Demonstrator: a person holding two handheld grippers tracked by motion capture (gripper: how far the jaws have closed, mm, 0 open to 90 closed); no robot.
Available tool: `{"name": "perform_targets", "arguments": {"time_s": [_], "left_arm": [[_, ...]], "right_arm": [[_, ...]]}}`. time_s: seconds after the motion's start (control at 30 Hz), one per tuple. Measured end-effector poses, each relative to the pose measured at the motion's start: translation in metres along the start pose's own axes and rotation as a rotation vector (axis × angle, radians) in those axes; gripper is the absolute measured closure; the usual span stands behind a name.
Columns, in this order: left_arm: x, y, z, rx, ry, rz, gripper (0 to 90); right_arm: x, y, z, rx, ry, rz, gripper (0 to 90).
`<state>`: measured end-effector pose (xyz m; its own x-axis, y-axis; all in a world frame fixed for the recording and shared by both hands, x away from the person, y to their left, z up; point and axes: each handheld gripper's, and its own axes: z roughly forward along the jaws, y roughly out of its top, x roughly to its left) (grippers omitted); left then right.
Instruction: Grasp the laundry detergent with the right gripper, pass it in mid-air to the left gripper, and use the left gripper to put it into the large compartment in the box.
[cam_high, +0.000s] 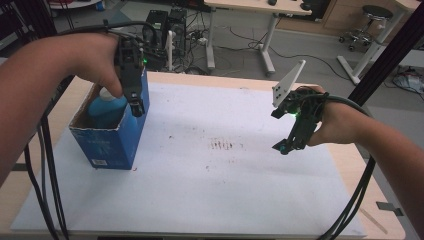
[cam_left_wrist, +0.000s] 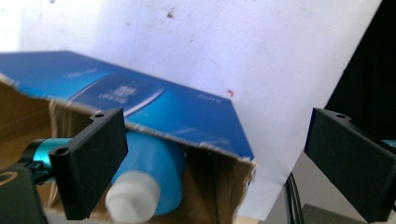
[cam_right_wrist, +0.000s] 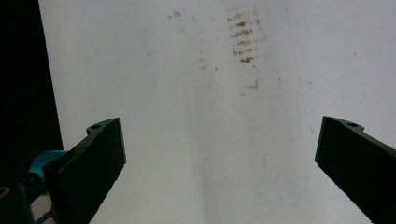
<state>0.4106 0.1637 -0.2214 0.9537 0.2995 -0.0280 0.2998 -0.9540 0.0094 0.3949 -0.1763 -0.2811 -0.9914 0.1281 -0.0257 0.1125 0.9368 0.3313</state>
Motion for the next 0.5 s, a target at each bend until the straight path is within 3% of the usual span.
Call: {"name": "perform_targets", "arguments": {"time_s": [0.3,0.5], "left_arm": [[0.008,0.02,0.012,0.0,-0.041,0.058,1.6],[0.013,0.032,0.017,-0.012,-0.042,0.085,1.6]], "right_arm": [[-0.012,-0.006,-0.012,0.088,-0.011,0.003,1.0],[-0.019,-0.009,-0.024,0.125,-0.018,-0.009,1.0]]}}
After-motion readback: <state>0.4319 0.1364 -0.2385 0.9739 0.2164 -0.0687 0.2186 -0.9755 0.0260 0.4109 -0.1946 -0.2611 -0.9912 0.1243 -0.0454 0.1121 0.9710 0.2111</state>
